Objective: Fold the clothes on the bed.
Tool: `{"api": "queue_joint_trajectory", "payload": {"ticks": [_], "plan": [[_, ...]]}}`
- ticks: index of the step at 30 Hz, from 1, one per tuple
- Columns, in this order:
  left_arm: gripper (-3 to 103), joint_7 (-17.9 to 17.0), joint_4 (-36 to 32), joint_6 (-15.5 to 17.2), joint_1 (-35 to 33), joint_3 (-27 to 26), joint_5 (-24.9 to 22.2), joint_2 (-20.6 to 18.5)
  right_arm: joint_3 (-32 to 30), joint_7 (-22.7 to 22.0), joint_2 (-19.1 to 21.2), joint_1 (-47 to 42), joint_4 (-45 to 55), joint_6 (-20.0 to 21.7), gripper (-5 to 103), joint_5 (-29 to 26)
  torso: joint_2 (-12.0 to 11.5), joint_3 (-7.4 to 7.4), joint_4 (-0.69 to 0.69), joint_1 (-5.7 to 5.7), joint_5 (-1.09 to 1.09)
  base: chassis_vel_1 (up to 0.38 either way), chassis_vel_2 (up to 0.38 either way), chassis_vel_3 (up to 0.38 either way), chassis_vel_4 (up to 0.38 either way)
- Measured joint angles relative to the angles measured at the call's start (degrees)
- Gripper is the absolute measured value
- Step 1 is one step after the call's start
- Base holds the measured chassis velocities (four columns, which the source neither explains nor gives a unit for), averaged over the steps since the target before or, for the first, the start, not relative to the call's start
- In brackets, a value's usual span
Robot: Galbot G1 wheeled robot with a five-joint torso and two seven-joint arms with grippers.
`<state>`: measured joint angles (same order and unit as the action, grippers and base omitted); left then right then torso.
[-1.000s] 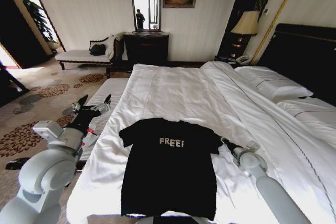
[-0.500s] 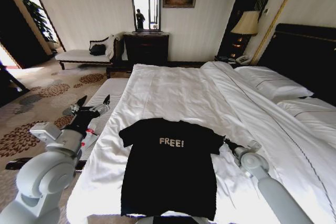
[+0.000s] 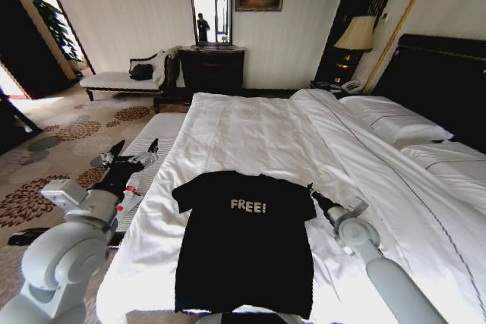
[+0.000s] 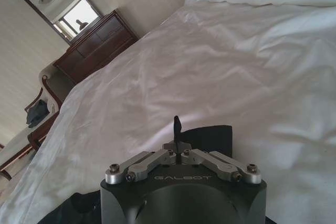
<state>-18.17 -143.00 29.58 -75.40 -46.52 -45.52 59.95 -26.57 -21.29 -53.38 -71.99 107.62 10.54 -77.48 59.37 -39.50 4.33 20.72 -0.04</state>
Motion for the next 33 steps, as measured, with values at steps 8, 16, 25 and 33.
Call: {"api": "queue_joint_trajectory", "payload": {"ticks": [8, 16, 25, 33], "plan": [[100, -0.1, 0.3, 0.1, -0.2, 0.0, 0.1, 0.1, 6.4, 5.1, -0.7, 1.6, -2.6, -2.7, 0, 4.2, 0.0, 0.0, 0.0, 0.0, 0.01, 0.0, 0.0, 0.0, 0.0], [100, -0.1, 0.7, 0.2, -0.2, -0.1, 0.2, -0.1, 10.3, 6.1, -1.2, 4.0, -4.8, -3.4, 0, 6.0, 0.0, 0.0, 0.0, 0.0, 0.0, 0.0, 0.0, 0.0, 0.0], [100, -0.1, 1.3, 0.3, -0.1, 0.4, 0.5, 0.1, 13.3, 8.1, -1.7, 5.9, -6.9, -5.0, 0, 7.4, 0.0, 0.0, 0.0, 0.0, 0.01, 0.0, 0.0, 0.0, 0.0], [100, -0.1, 1.5, 0.3, -0.1, 0.5, 0.8, 0.1, 15.5, 9.6, -1.9, 5.9, -6.7, -5.4, 0, 9.5, 0.0, 0.0, 0.0, 0.0, 0.01, 0.0, 0.0, 0.0, 0.0]]}}
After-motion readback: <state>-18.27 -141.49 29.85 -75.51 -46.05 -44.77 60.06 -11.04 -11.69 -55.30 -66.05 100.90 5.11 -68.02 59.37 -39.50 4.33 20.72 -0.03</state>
